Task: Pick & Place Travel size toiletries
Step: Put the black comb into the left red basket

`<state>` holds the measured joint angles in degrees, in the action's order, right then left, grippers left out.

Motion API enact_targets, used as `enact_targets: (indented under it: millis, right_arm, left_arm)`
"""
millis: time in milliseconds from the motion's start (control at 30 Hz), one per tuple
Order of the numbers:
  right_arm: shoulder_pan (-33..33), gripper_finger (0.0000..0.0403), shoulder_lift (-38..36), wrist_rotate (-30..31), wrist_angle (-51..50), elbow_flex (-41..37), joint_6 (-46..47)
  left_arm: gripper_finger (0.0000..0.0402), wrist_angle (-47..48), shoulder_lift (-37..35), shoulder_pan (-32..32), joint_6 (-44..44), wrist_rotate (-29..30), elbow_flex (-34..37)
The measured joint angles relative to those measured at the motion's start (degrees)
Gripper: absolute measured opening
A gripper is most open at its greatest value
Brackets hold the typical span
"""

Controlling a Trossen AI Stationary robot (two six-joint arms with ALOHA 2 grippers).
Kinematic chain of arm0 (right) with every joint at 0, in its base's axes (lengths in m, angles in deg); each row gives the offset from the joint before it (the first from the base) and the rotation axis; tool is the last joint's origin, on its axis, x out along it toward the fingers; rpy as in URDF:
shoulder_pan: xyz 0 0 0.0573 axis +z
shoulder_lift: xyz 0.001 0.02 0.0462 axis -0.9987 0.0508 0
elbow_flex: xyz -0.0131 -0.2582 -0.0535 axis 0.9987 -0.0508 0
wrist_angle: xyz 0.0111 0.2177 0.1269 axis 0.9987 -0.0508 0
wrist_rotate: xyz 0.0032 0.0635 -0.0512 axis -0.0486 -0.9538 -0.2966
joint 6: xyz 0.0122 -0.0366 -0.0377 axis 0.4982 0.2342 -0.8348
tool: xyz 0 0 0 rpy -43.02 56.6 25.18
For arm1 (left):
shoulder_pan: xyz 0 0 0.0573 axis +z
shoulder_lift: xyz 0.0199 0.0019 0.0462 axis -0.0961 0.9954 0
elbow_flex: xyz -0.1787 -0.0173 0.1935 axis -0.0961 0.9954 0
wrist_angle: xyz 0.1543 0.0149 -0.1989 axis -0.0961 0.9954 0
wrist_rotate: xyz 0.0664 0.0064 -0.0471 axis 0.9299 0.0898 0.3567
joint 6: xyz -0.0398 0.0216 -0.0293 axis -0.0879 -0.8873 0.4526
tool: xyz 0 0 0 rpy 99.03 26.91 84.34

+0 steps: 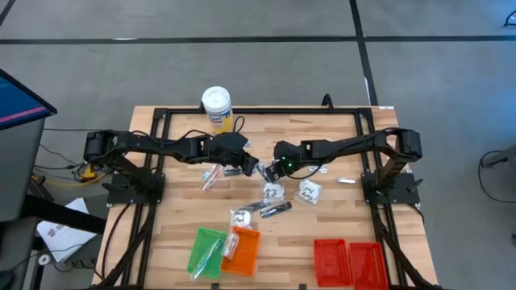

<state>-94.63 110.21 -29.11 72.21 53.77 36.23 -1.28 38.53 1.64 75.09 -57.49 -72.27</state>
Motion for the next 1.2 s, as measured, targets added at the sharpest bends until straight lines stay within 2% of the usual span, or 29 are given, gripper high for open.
enact_targets:
  millis: [333,433,667,833,1000,1200]
  right_arm:
    - [-2.02,0.0000,3.01,-1.26,2.70,-0.16,1.13]
    - [-1.58,0.0000,4.20,-1.65,6.23,0.27,1.88]
    - [-1.55,0.0000,8.16,-2.57,4.52,1.82,1.70]
    - [-1.87,0.0000,10.18,-2.62,-2.30,4.74,1.50]
    - [-1.87,0.0000,9.15,2.04,-10.35,5.89,1.33]
    - [-1.45,0.0000,8.99,3.09,-9.91,9.32,-3.33]
  left_arm:
    - [0.0002,0.05,0.00,0.00,-0.41,0.00,0.00]
    - [0.0002,0.07,0.00,0.00,-0.73,-0.02,0.00]
    - [0.0002,0.45,0.00,0.39,-1.77,-0.39,0.00]
    - [0.0002,0.55,0.00,0.79,-1.70,-0.96,0.00]
    - [0.0002,0.57,0.00,0.79,-1.72,-0.96,0.00]
    - [0.0002,0.58,0.00,0.79,-1.72,-0.96,0.00]
